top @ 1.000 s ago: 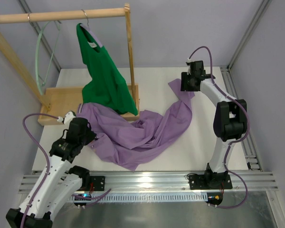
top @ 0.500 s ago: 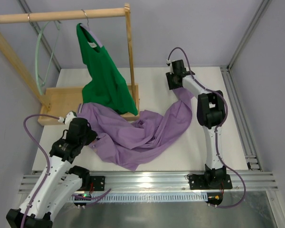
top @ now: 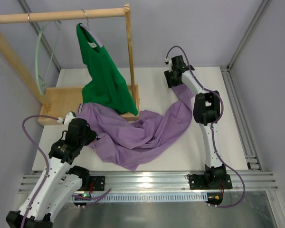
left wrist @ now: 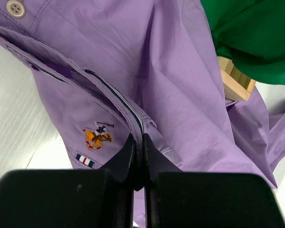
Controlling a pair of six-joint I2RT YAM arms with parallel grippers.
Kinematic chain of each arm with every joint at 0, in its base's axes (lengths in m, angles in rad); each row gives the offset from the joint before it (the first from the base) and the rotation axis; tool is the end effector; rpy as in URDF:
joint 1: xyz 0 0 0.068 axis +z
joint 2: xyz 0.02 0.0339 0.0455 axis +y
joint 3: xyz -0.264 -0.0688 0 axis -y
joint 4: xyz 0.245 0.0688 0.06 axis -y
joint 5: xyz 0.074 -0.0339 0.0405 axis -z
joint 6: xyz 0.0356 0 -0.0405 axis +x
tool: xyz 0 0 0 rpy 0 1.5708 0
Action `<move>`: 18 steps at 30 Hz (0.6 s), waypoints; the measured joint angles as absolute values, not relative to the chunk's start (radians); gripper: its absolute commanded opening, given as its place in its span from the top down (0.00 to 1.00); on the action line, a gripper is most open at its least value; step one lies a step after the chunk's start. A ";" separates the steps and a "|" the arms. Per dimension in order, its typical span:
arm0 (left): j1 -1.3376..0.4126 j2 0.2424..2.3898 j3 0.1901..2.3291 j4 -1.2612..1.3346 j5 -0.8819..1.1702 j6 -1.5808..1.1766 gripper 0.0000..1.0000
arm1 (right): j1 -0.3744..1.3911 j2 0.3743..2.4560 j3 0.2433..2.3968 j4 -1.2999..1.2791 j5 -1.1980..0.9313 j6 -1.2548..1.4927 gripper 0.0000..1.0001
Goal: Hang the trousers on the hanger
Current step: Fold the trousers
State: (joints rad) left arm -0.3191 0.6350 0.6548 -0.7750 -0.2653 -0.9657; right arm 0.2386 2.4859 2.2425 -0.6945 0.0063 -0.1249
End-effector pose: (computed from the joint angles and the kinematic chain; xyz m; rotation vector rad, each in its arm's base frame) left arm 0.1265 -0.0320 0.2607 -0.8622 2.1530 -0.3519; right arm 0.5309 0.1289 0.1853 -0.4510 2.4682 0.0388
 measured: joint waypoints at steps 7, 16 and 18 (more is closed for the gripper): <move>-0.319 0.641 0.655 -0.775 -0.265 -0.966 0.99 | 0.239 2.516 2.298 -0.770 -0.030 -0.145 0.48; -0.319 0.647 0.655 -0.769 -0.260 -0.973 0.99 | 0.239 2.550 2.326 -0.830 0.047 -0.178 0.64; -0.319 0.652 0.655 -0.764 -0.260 -0.973 0.99 | 0.239 2.552 2.329 -0.834 0.060 -0.184 0.76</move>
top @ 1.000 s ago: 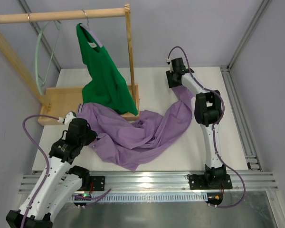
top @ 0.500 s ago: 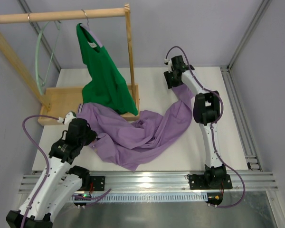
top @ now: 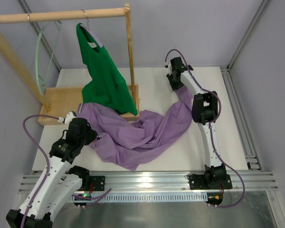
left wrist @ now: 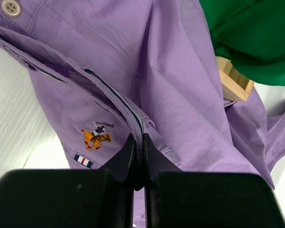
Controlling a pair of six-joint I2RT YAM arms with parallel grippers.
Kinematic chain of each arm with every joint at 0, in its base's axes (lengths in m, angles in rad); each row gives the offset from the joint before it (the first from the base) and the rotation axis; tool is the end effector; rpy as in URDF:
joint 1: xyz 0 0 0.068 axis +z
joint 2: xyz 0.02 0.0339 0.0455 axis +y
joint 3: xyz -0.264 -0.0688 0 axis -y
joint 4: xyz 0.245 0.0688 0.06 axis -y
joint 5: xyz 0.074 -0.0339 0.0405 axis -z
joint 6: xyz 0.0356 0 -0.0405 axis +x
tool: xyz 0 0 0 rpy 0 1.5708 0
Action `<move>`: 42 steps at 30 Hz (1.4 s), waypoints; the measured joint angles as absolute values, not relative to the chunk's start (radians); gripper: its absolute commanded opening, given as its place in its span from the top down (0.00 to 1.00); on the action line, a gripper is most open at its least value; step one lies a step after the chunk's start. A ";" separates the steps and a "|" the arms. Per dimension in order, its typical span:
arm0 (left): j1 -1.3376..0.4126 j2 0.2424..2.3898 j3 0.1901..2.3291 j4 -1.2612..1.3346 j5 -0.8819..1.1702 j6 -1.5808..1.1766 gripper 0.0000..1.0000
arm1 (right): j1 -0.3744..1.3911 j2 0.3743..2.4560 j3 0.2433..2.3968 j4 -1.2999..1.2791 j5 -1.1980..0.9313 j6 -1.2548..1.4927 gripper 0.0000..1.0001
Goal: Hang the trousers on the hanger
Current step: Fold the trousers
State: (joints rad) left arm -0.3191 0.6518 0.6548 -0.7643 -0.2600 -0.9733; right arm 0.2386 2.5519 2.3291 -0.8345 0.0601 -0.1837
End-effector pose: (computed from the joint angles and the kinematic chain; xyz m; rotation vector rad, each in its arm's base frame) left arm 0.1296 -0.0332 0.2596 -0.8698 2.1586 -0.3569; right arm 0.5305 0.1268 0.1693 -0.5301 2.5721 -0.0600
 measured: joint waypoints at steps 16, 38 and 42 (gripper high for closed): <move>-0.319 0.683 0.669 -0.762 -0.307 -0.981 0.99 | 0.224 2.437 2.176 -0.767 0.248 -0.167 0.96; -0.319 0.595 0.734 -0.813 -0.411 -0.937 0.99 | 0.101 1.673 1.551 -0.604 0.078 -0.048 0.63; -0.318 0.592 0.722 -0.812 -0.391 -0.938 1.00 | 0.172 1.861 1.572 -0.594 0.059 -0.088 0.56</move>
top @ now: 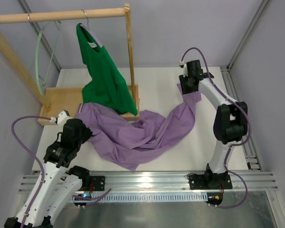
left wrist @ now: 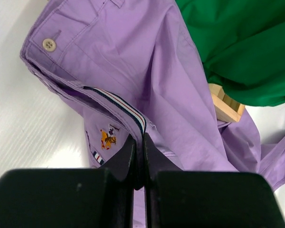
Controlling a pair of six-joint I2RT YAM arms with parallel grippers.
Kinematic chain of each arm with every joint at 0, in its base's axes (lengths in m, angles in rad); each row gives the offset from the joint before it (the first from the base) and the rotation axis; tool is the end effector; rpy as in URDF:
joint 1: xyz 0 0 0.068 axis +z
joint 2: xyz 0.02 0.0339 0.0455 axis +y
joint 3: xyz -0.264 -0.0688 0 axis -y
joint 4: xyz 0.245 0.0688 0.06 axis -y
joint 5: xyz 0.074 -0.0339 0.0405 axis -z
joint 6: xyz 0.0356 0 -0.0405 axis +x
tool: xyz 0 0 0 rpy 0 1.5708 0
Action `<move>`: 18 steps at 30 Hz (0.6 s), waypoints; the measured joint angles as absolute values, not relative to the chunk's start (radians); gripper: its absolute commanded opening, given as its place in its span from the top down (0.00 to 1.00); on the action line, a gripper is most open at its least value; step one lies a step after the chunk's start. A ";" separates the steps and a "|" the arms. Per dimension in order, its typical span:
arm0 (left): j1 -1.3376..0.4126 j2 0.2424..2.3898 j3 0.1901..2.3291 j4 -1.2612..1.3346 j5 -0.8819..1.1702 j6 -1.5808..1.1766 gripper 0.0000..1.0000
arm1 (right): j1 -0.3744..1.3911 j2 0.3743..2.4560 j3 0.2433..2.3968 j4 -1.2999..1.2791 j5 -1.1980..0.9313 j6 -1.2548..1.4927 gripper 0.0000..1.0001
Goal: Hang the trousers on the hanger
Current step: Fold the trousers
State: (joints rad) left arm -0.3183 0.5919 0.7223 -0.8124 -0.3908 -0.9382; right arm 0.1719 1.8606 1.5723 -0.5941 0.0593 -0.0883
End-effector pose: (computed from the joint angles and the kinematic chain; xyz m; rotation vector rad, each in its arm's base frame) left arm 0.1173 -0.0244 0.2847 -0.8668 2.0279 -0.2629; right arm 0.4112 0.0692 0.2698 -0.2922 2.4339 -0.0359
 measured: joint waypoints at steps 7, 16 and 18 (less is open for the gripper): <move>-0.318 0.602 0.710 -0.809 -0.350 -0.942 0.99 | 0.187 2.144 1.734 -0.614 0.091 -0.133 0.51; -0.318 0.611 0.710 -0.805 -0.347 -0.942 0.99 | 0.177 2.310 1.924 -0.623 0.112 -0.163 0.50; -0.318 0.611 0.710 -0.805 -0.348 -0.942 0.99 | 0.175 2.342 1.954 -0.634 0.105 -0.164 0.50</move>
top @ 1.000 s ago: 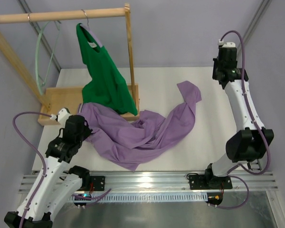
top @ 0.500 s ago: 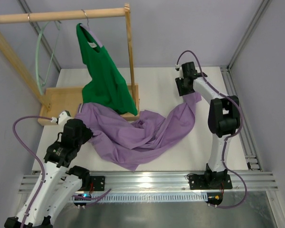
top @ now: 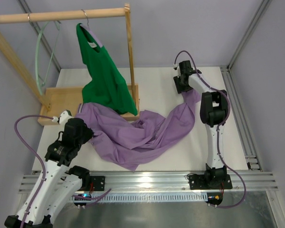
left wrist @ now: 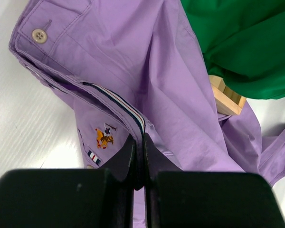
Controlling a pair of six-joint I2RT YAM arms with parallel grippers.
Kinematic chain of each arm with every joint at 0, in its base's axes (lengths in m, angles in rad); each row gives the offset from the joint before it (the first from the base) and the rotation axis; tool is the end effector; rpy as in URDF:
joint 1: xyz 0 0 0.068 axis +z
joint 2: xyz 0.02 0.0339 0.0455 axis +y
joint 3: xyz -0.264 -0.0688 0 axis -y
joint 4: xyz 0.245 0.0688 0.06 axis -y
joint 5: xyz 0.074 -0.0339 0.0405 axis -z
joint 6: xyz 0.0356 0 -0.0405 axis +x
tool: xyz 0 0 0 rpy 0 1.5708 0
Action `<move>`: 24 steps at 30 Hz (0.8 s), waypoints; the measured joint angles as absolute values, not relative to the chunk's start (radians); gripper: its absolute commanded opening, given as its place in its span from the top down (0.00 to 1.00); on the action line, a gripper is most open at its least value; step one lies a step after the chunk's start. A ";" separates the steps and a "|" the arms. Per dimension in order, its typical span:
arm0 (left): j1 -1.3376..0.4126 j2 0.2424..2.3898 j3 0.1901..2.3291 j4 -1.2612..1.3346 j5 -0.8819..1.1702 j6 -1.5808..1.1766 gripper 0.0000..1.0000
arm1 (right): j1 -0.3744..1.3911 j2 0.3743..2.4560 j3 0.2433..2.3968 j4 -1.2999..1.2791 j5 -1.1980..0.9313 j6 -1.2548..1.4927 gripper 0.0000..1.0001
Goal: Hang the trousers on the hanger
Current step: Fold the trousers
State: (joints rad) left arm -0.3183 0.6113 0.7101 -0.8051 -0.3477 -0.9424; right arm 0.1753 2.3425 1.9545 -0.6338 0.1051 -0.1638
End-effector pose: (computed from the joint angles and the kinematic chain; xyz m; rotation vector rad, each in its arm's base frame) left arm 0.1211 -0.0271 0.2791 -0.8587 2.0720 -0.2908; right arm 0.5035 0.0854 0.1722 -0.3991 2.5585 -0.1320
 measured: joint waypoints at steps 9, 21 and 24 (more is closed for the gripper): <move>-0.318 0.641 0.710 -0.796 -0.347 -0.943 1.00 | 0.170 2.396 2.033 -0.678 0.105 -0.172 0.69; -0.318 0.640 0.710 -0.790 -0.348 -0.943 1.00 | 0.128 2.397 2.037 -0.711 0.105 -0.159 0.96; -0.318 0.640 0.710 -0.790 -0.348 -0.944 0.99 | 0.116 2.397 2.037 -0.712 0.096 -0.158 0.96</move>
